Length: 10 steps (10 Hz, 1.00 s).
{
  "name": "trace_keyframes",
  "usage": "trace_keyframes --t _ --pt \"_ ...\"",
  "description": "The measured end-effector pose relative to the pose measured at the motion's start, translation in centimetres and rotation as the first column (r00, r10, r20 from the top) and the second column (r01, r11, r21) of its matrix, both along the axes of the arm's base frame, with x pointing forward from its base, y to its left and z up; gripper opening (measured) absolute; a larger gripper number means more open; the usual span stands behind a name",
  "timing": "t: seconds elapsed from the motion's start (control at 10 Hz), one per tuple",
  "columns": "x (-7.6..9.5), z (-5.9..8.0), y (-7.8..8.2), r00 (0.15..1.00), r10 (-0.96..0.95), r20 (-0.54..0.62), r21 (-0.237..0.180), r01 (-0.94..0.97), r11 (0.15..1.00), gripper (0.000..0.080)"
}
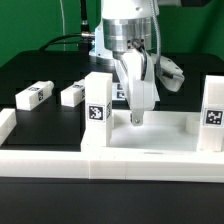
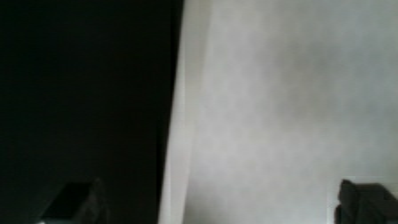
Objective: Assemble desk
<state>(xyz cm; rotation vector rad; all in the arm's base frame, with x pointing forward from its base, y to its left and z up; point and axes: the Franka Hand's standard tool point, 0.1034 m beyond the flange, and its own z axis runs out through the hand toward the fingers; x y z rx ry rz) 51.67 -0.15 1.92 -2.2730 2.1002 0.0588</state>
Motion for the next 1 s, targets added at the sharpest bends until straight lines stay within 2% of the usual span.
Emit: trace_keyframes --t 0.2,0.4,0.5,0.6,0.8,0.9,1.0 --pt "-0.48 -1.05 -0.23 1.0 0.0 -0.015 -0.007 0.0 1.0 0.0648" --pt "-0.54 -1.15 -0.25 1.0 0.001 -0.017 -0.007 -0.001 1.0 0.0648" --pt "-0.54 -1.16 -0.25 1.0 0.001 -0.017 -0.007 -0.001 1.0 0.0526" --pt "-0.56 -1.17 -0.23 1.0 0.001 -0.018 -0.007 -0.002 1.0 0.0526" --pt "-0.58 -1.19 -0.2 1.0 0.002 -0.018 -0.007 -0.002 1.0 0.0237" --pt "-0.61 -1.21 -0.2 1.0 0.002 -0.019 -0.007 -0.002 1.0 0.0237" --pt "-0.8 -1.23 -0.35 1.0 -0.005 -0.023 -0.006 0.005 1.0 0.0076"
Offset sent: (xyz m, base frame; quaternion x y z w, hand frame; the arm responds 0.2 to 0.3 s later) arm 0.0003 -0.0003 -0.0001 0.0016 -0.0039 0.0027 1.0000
